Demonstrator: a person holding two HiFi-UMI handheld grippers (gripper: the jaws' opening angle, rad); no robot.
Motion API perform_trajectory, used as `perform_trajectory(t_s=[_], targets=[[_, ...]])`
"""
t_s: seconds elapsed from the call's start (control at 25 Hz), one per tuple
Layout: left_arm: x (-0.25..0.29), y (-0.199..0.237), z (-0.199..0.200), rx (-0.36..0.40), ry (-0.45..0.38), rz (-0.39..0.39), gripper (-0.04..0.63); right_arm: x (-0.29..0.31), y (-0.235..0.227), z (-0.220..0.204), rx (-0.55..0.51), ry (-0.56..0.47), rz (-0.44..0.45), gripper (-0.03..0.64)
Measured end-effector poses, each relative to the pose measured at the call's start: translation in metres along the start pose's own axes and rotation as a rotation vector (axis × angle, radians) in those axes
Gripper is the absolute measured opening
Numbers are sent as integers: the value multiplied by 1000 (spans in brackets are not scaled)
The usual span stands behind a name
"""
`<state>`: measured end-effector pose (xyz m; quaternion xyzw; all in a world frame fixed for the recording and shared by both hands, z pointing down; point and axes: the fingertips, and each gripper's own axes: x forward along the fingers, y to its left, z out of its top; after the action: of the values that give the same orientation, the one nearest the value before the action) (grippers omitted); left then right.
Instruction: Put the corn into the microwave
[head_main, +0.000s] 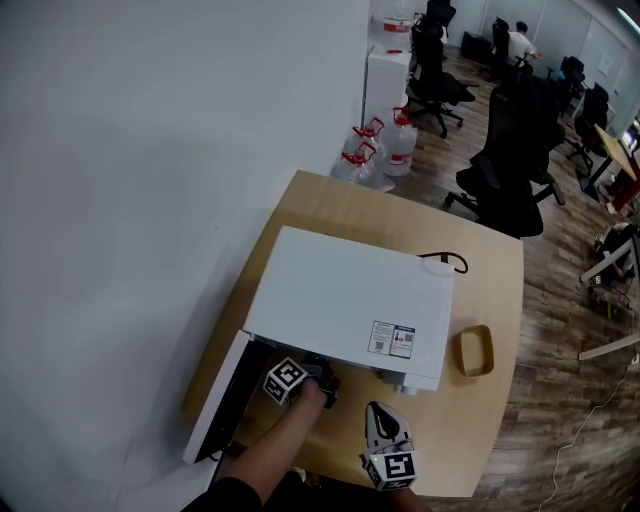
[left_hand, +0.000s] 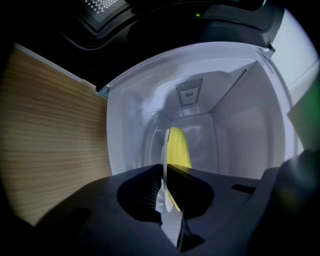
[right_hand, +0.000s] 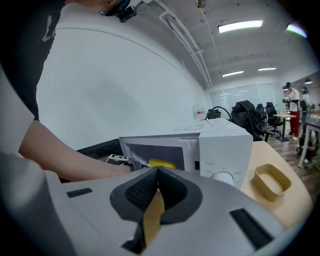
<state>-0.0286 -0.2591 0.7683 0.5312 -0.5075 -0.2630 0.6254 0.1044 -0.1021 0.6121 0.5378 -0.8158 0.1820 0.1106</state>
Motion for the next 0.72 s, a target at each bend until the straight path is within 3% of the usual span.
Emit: perform_trajectory(t_s=[0.24, 0.48, 0.72], targets=[[4, -7, 7, 116, -19, 29, 29, 2, -2, 5, 17, -7, 4, 58], [5, -13, 16, 456, -34, 69, 29, 2, -4, 8, 16, -11, 2, 58], [6, -15, 18, 595, -60, 94, 92, -2, -9, 3, 23, -1, -12, 58]])
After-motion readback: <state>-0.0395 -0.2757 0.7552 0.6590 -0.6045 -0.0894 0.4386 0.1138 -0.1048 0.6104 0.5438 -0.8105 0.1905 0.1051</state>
